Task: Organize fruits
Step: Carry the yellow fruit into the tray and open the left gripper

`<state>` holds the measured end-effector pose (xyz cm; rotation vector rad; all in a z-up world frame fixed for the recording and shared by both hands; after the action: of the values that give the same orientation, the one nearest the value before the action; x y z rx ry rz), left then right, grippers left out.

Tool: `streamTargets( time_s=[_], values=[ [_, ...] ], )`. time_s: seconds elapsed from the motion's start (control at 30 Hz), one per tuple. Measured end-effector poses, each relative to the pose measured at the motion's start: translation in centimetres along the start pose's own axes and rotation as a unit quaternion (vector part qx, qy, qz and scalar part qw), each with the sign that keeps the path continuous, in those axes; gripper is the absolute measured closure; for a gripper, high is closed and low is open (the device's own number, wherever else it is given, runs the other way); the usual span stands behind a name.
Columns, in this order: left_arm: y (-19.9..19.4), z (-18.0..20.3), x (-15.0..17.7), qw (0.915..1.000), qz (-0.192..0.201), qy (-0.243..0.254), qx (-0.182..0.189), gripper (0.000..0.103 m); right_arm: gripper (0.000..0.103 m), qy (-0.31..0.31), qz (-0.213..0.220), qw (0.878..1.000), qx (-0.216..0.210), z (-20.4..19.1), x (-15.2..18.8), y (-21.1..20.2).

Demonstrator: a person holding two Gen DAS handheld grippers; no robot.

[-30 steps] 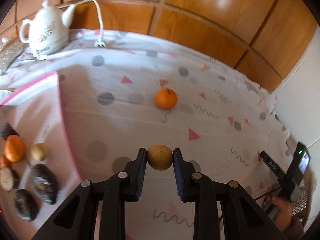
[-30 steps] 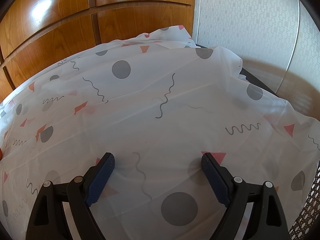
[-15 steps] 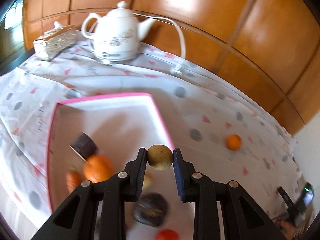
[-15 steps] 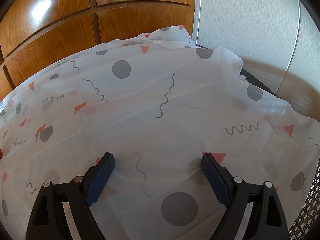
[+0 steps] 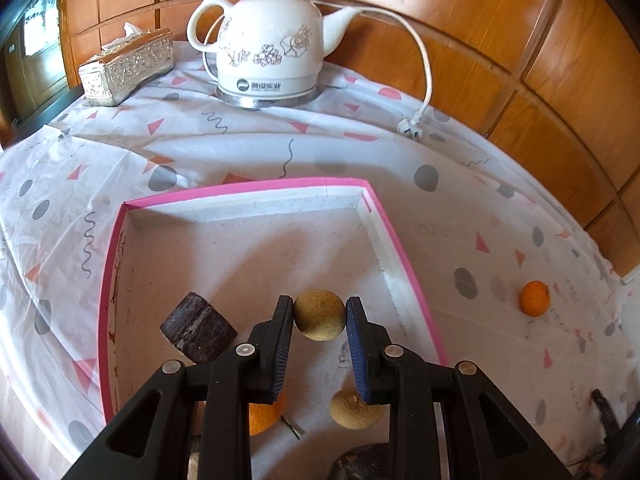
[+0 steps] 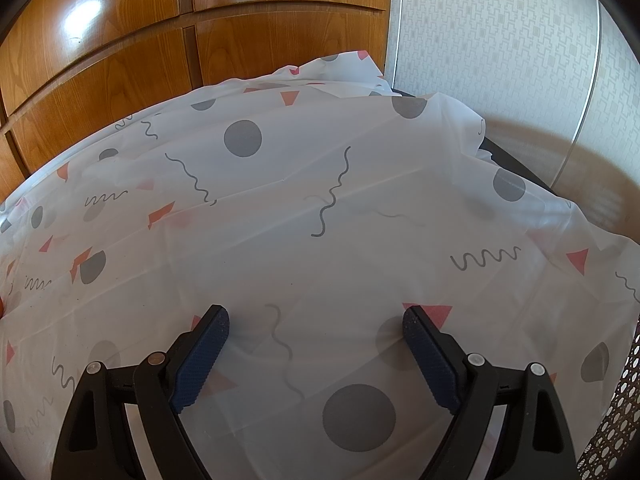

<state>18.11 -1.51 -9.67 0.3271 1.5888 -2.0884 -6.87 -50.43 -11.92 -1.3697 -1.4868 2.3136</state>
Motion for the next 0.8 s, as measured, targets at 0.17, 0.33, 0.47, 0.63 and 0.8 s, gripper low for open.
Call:
streamTargets(
  time_s=[0.17,0.33,0.47,0.63,0.8],
  values=[
    [0.3,0.0,0.0,1.0,0.001,0.0,-0.005,0.076,0.012,0.0,0.0,1.0,0.0,0.0,0.0,0.0],
    [0.2,0.0,0.2,1.0,0.003,0.001,-0.007,0.076,0.012,0.0,0.0,1.0,0.0,0.0,0.0,0.0],
    [-0.2,-0.1,0.4,0.9999,0.007,-0.003,-0.01,0.074,0.012,0.0,0.0,1.0,0.0,0.0,0.0,0.0],
    [-1.8,0.1,1.0,0.9997,0.019,-0.003,-0.011,0.074,0.012,0.0,0.0,1.0,0.0,0.0,0.0,0.0],
    [-4.1,-0.1,2.1,0.9992,0.037,-0.014,-0.007,0.067,0.012,0.0,0.0,1.0,0.0,0.0,0.0,0.0]
  ],
)
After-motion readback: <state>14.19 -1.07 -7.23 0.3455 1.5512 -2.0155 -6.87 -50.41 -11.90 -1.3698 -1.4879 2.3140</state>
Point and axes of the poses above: each gripper's, at about its wrist camera, not at the fingertips, and y roughly the way its jaws point, z to its right, x to its underside, the point moved 2 cm from there along y, roughly the way its jaws point, and after that the axes turned 12 degrees about -y, right-handed, at the moved point
